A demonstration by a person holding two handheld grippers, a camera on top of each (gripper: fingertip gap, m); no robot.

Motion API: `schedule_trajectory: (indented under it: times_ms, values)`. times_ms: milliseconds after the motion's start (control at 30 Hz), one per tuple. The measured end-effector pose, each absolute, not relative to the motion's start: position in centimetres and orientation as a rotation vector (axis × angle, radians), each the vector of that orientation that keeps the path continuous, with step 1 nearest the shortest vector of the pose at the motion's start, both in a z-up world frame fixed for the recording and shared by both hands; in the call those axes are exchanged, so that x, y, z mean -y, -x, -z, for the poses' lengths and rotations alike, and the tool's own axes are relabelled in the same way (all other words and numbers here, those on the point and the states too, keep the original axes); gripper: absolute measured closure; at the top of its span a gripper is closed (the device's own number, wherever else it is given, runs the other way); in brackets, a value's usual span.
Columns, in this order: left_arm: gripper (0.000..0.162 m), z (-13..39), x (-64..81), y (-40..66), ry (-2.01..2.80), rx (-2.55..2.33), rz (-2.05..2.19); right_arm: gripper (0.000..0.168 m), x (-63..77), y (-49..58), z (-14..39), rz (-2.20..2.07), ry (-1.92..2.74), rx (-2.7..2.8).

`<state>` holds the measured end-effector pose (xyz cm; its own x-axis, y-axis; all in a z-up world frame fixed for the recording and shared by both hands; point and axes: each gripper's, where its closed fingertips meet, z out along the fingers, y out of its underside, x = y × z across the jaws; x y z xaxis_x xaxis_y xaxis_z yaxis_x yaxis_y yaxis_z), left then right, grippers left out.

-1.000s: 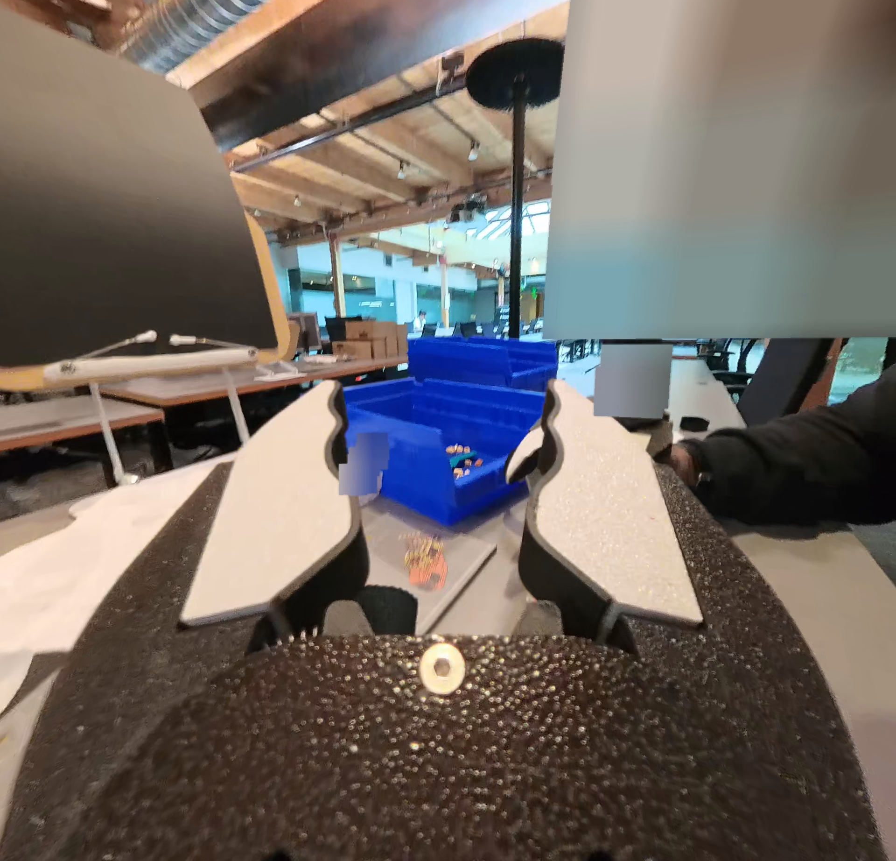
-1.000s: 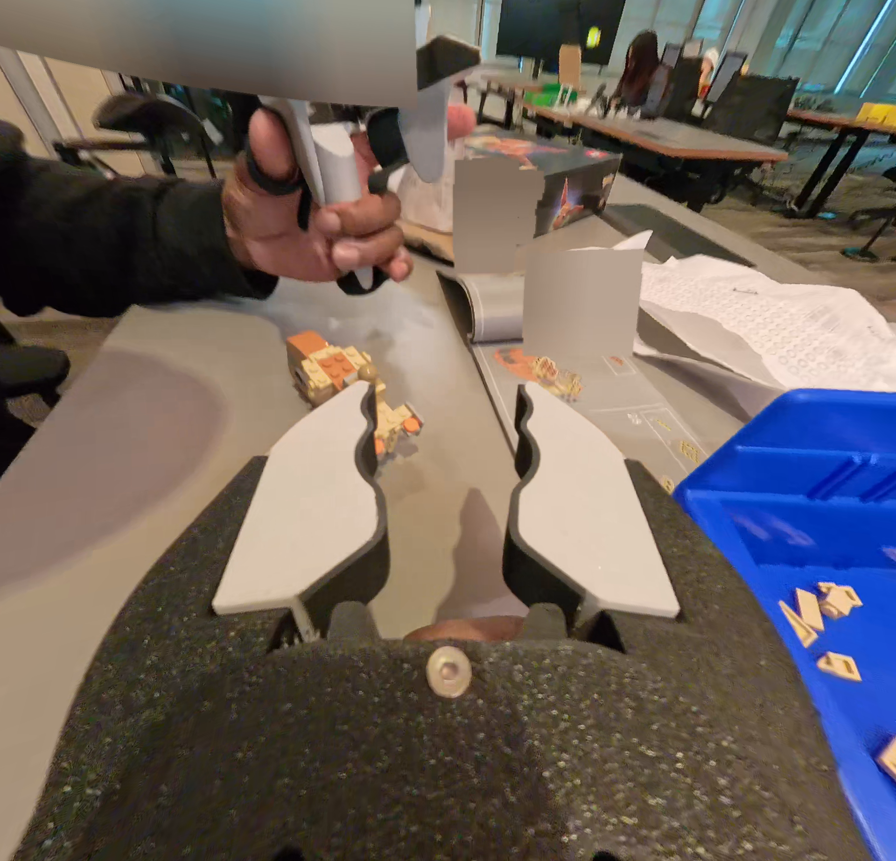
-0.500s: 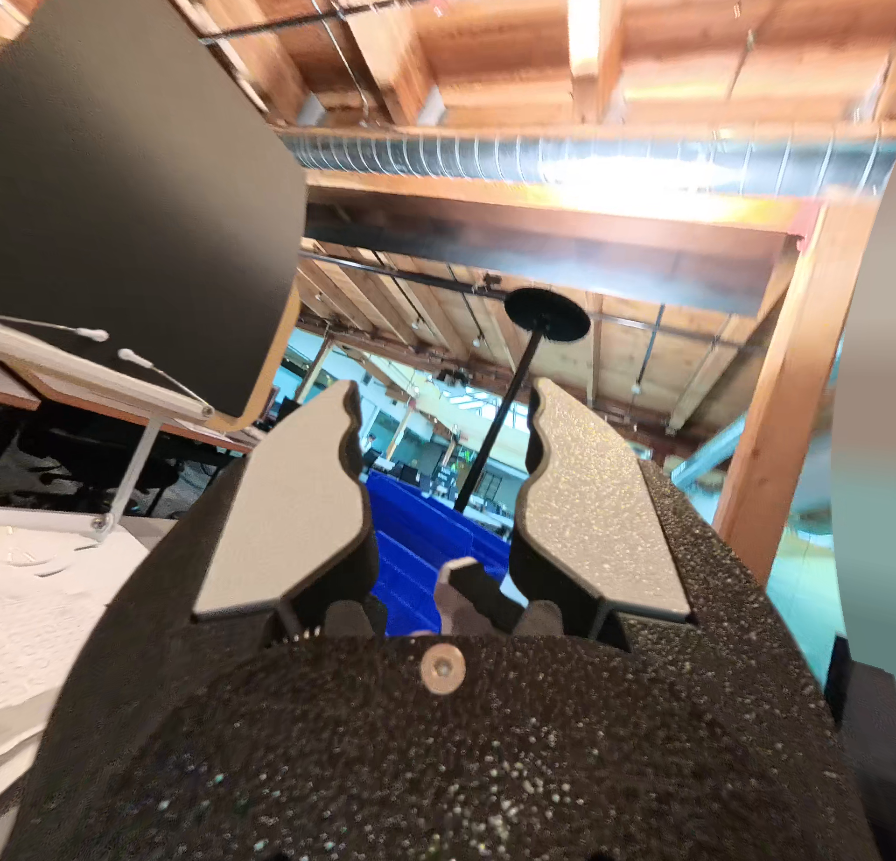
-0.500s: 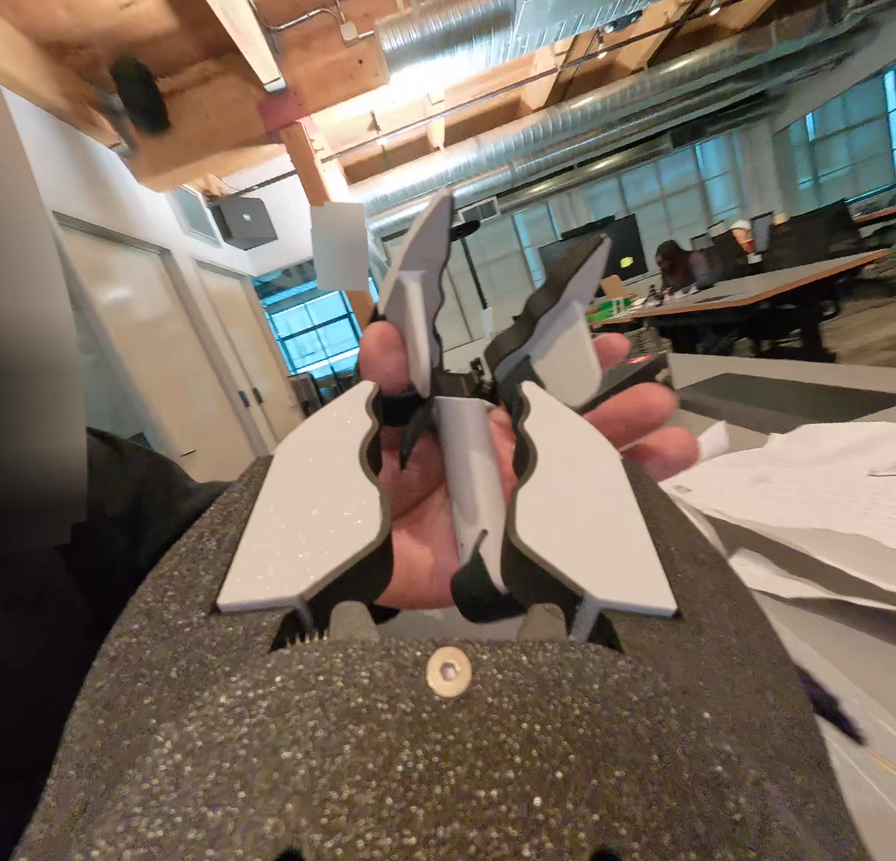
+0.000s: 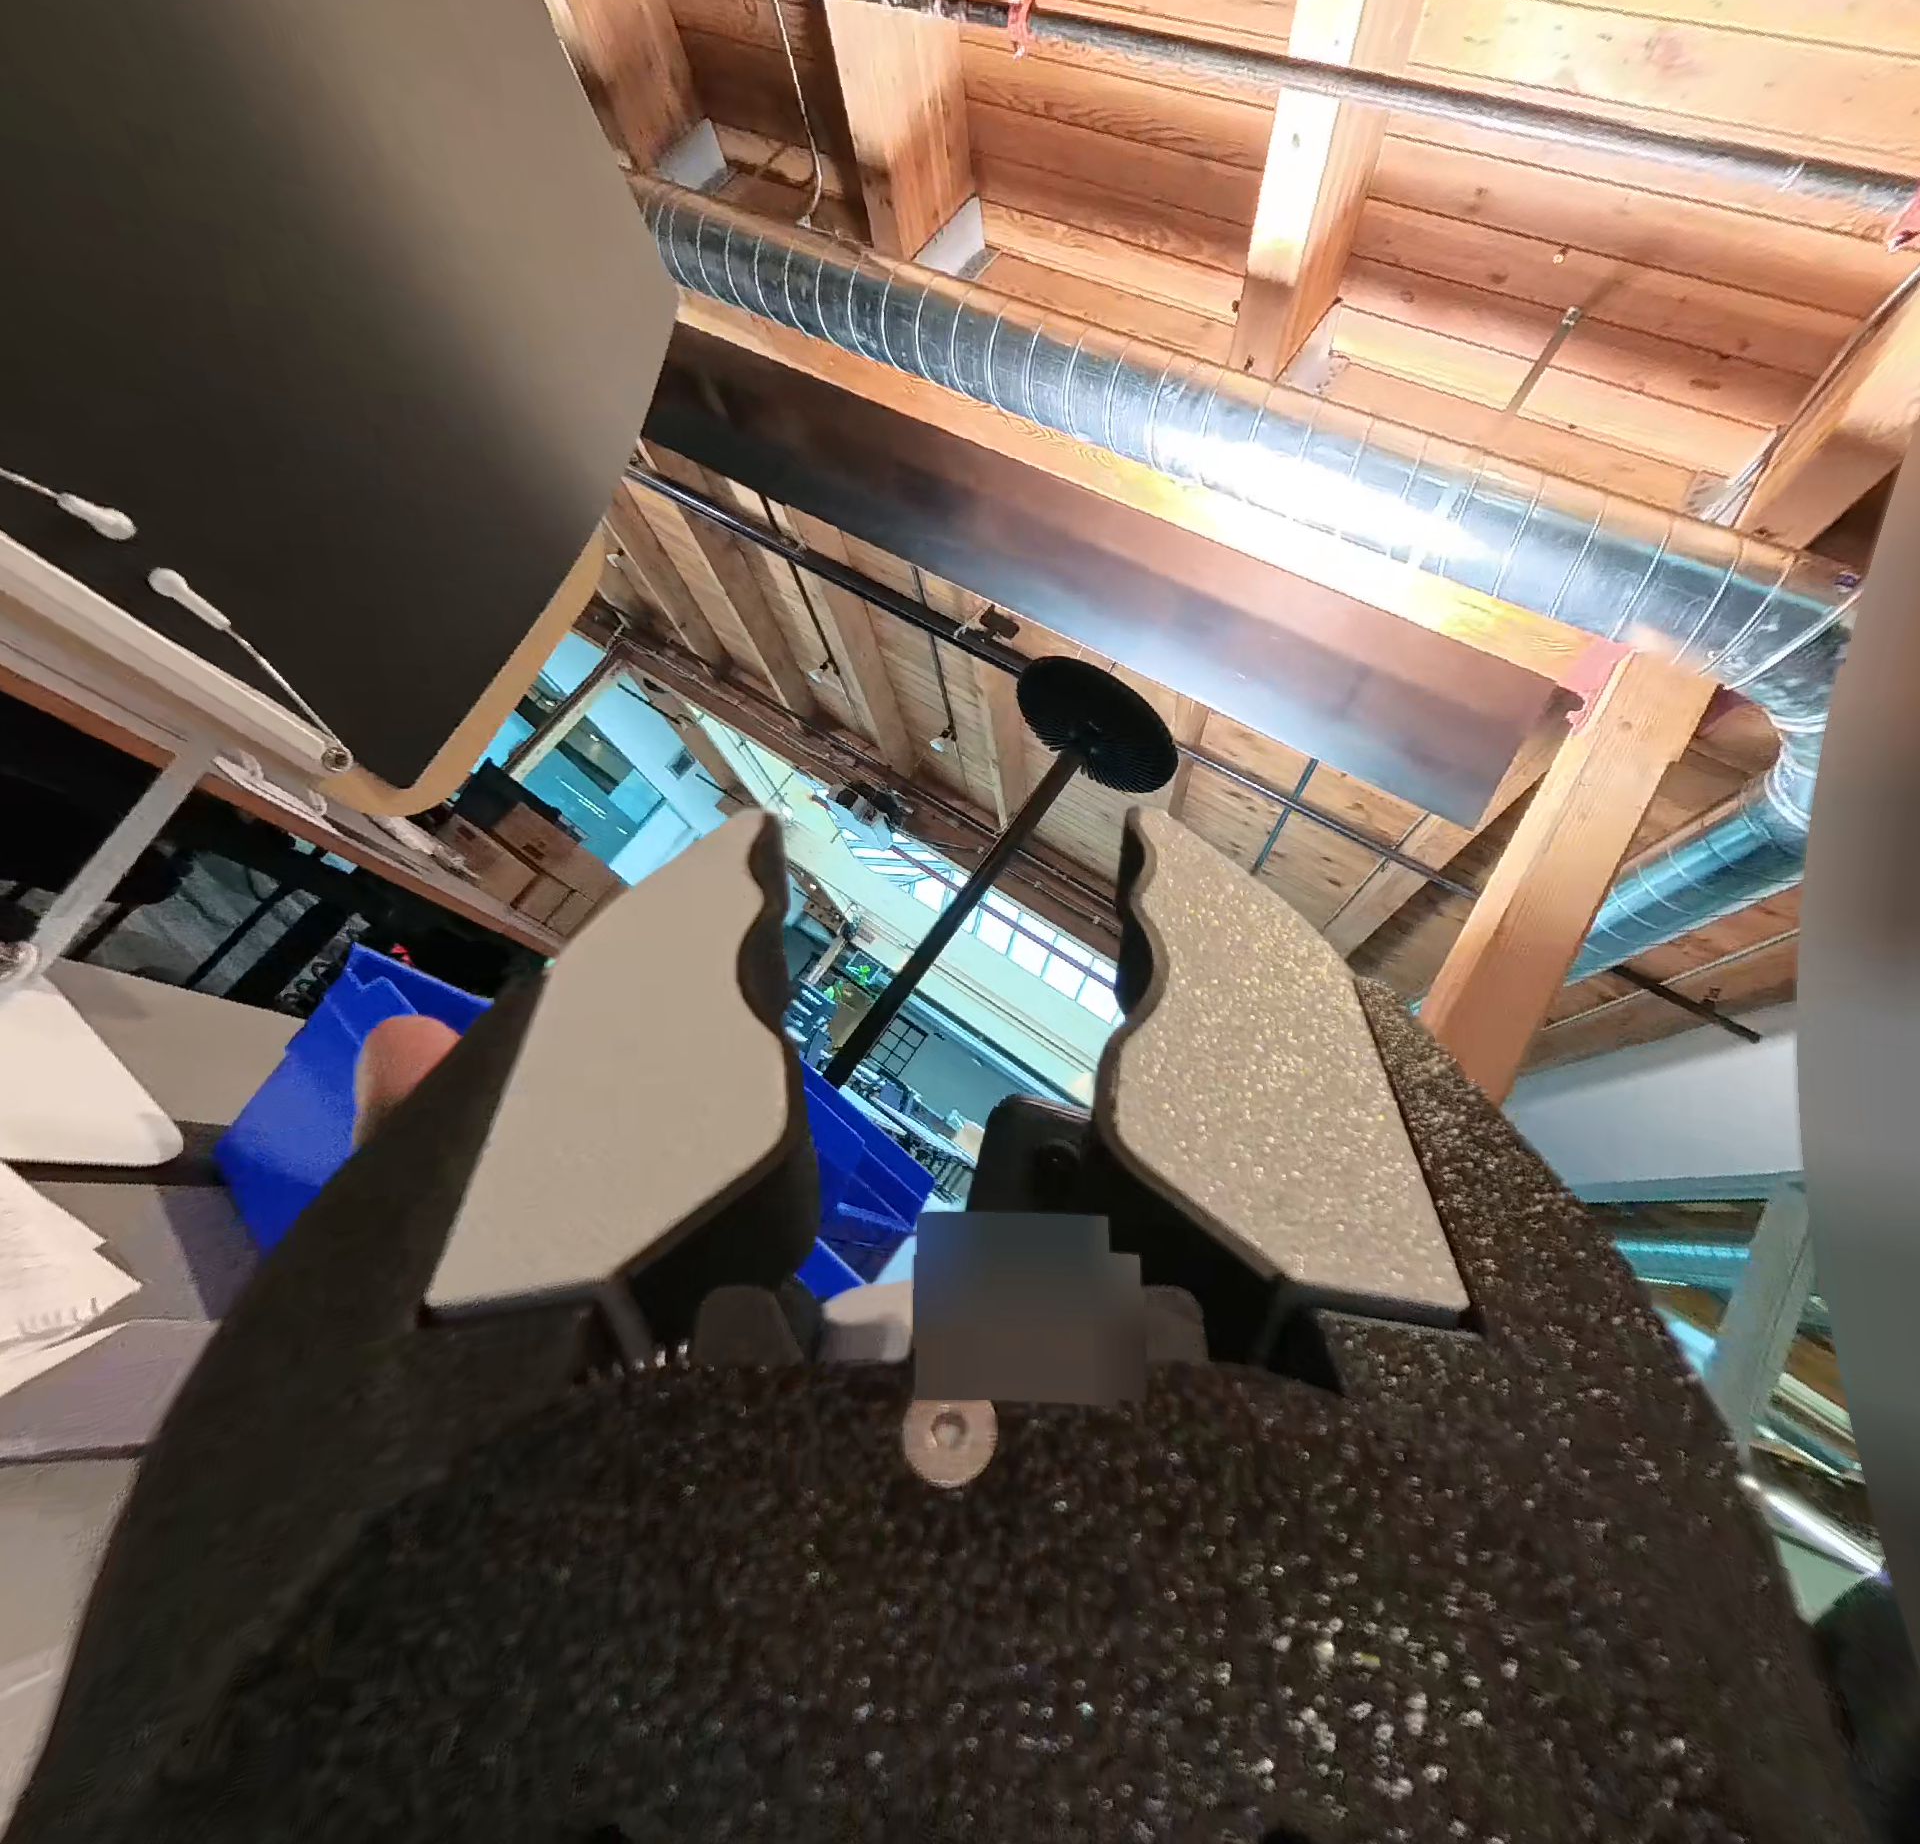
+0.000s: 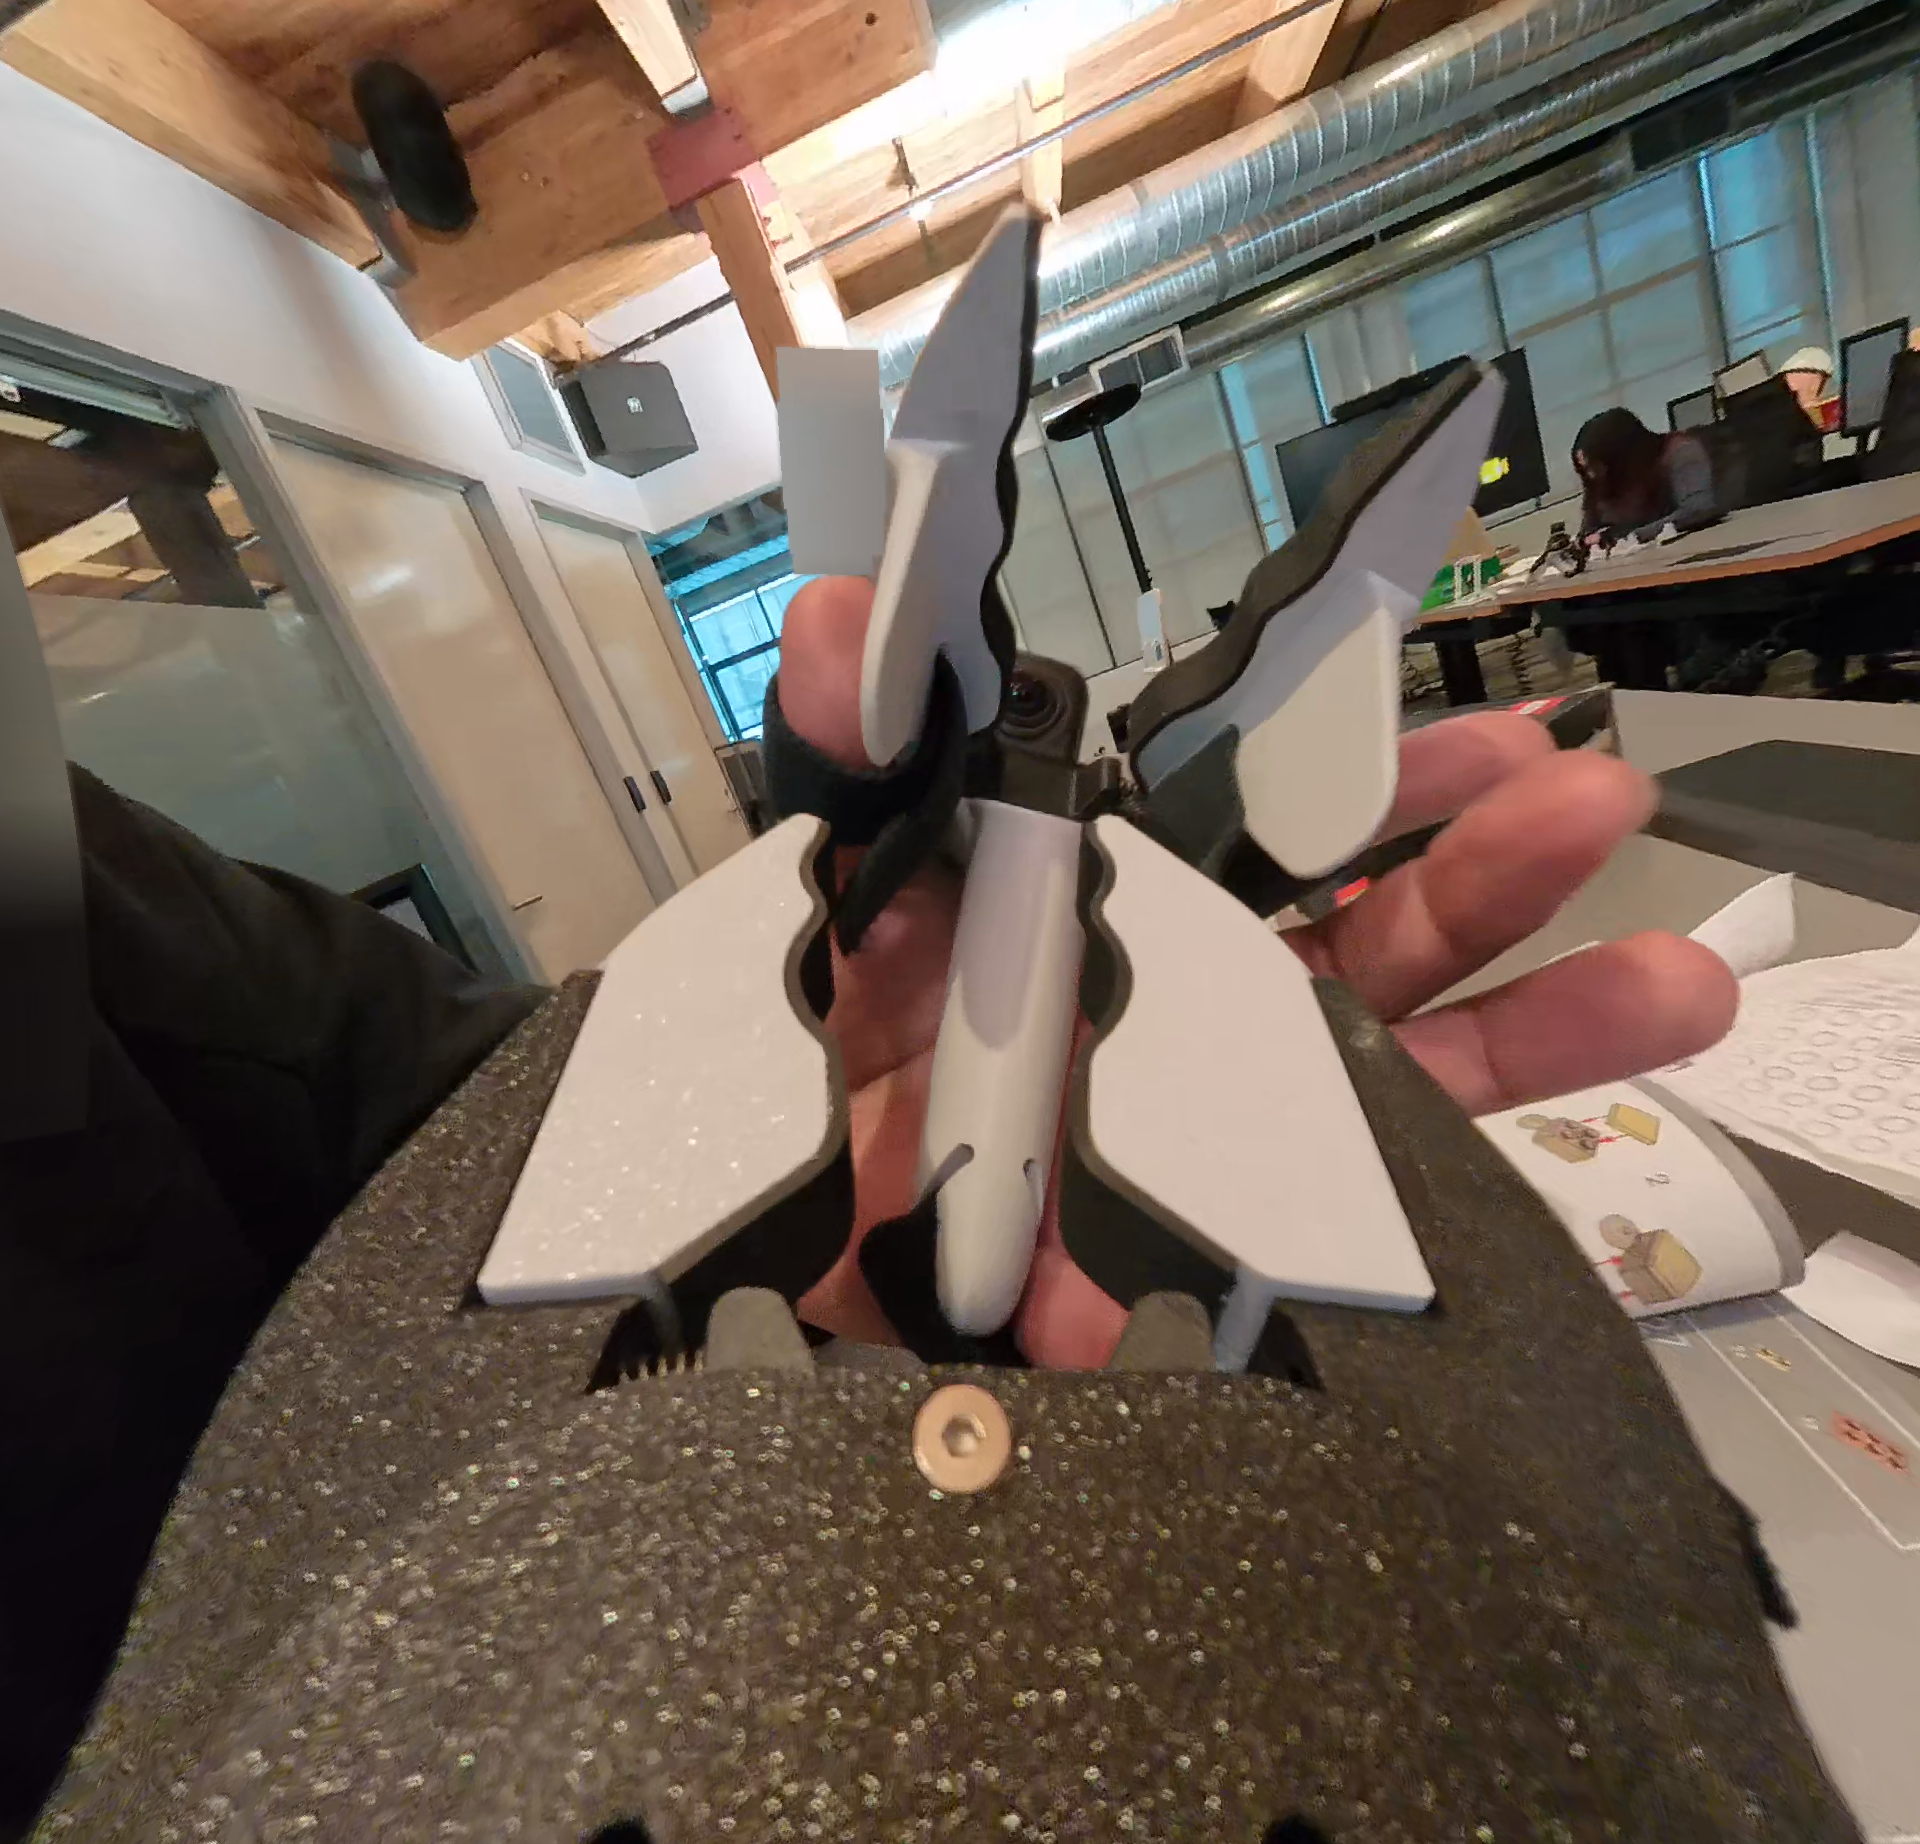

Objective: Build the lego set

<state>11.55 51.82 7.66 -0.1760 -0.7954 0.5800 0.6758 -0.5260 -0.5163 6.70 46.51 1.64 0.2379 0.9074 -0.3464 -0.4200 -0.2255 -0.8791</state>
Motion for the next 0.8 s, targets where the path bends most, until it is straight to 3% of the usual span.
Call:
schedule_trajectory:
  times_ms: [233,433,500,600,800]
  values:
    - [0.103,-7.9,-51.1,-11.6,0.999,-0.278,1.842,0.127,-46.0,-6.9,-1.6,-1.236,1.226,0.597]
    - [0.095,-8.0,-51.6,-9.1,0.92,-0.45,1.473,0.124,-48.9,-14.2,-4.3,-0.718,1.315,0.667]
    - [0.093,-7.0,-50.9,-8.7,0.934,-0.549,1.394,0.137,-51.1,-19.6,-4.4,-0.376,1.477,0.757]
    - [0.098,-4.2,-49.4,-8.4,1.001,-0.777,1.282,0.143,-53.0,-28.5,-1.2,-0.046,1.865,0.807]
    - [0.108,-0.4,-51.1,-4.7,1.098,-0.905,1.044,0.148,-53.4,-34.4,5.3,0.02,2.21,0.773]
